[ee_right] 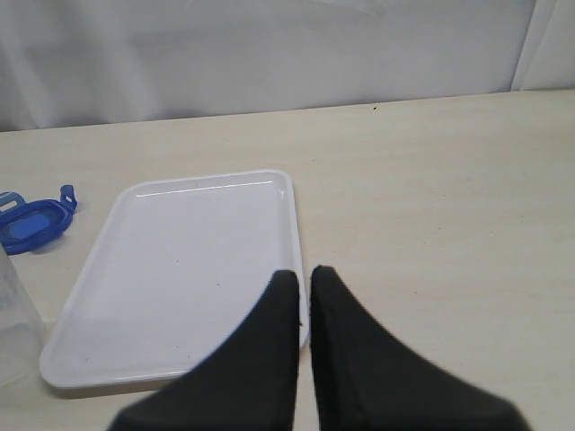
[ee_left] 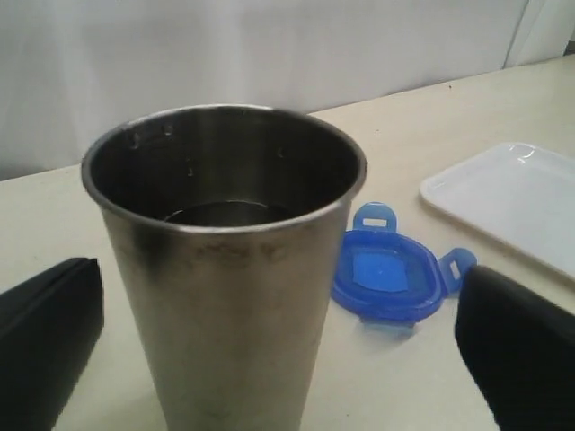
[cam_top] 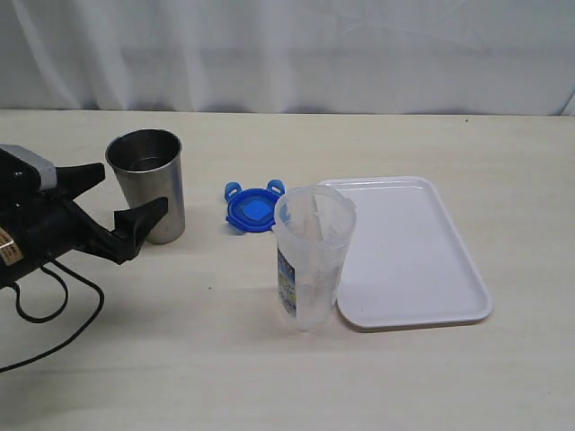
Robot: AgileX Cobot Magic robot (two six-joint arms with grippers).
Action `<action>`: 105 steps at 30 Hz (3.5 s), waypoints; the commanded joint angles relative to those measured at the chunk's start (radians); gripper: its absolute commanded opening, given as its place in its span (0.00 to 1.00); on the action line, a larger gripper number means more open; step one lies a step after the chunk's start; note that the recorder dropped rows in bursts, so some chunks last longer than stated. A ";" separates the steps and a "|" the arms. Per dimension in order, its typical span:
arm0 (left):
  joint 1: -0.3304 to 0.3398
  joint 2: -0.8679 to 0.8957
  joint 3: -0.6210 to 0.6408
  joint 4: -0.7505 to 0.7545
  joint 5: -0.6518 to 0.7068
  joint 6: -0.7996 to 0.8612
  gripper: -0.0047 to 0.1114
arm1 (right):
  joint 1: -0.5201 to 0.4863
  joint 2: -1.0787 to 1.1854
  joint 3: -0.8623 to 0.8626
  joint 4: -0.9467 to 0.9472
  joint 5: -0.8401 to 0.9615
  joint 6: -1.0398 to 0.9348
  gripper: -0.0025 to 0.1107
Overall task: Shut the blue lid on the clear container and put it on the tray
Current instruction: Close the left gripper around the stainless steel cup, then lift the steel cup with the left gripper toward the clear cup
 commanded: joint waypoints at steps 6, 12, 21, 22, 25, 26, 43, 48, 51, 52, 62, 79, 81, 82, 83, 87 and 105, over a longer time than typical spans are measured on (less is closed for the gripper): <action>0.000 0.103 -0.108 0.010 -0.015 0.007 0.94 | -0.004 -0.005 0.002 0.005 -0.003 -0.002 0.06; 0.000 0.154 -0.175 0.054 -0.015 0.003 0.94 | -0.004 -0.005 0.002 0.005 -0.003 -0.002 0.06; 0.000 0.193 -0.247 0.091 -0.015 -0.011 0.94 | -0.004 -0.005 0.002 0.005 -0.003 -0.002 0.06; 0.000 0.195 -0.251 0.091 -0.015 -0.013 0.94 | -0.004 -0.005 0.002 0.005 -0.003 -0.002 0.06; 0.000 0.204 -0.267 0.089 -0.015 -0.015 0.94 | -0.004 -0.005 0.002 0.005 -0.003 -0.002 0.06; 0.000 0.206 -0.273 0.089 -0.015 -0.019 0.94 | -0.004 -0.005 0.002 0.005 -0.003 -0.002 0.06; 0.000 0.256 -0.326 0.097 -0.015 -0.063 0.94 | -0.004 -0.005 0.002 0.005 -0.003 -0.002 0.06; 0.000 0.256 -0.326 0.097 -0.015 -0.063 0.94 | -0.004 -0.005 0.002 0.005 -0.003 -0.002 0.06; 0.000 0.256 -0.326 0.097 -0.015 -0.063 0.94 | -0.004 -0.005 0.002 0.005 -0.003 -0.002 0.06; 0.000 0.256 -0.326 0.099 -0.015 -0.063 0.94 | -0.004 -0.005 0.002 0.005 -0.003 -0.002 0.06; 0.000 0.256 -0.326 0.099 -0.015 -0.063 0.94 | -0.004 -0.005 0.002 0.005 -0.003 -0.002 0.06; 0.000 0.249 -0.326 0.186 -0.015 -0.059 0.04 | -0.004 -0.005 0.002 0.005 -0.003 -0.002 0.06; 0.000 0.229 -0.326 0.184 -0.015 -0.060 0.04 | -0.004 -0.005 0.002 0.005 -0.003 -0.002 0.06; 0.000 0.215 -0.326 0.184 -0.015 -0.070 0.04 | -0.004 -0.005 0.002 0.005 -0.003 -0.002 0.06; 0.000 0.208 -0.326 0.184 -0.015 -0.084 0.04 | -0.004 -0.005 0.002 0.005 -0.003 -0.002 0.06; 0.000 0.155 -0.326 0.185 -0.015 -0.139 0.04 | -0.004 -0.005 0.002 0.005 -0.003 -0.002 0.06; -0.043 0.043 -0.326 0.165 -0.015 -0.208 0.04 | -0.004 -0.005 0.002 0.005 -0.003 -0.002 0.06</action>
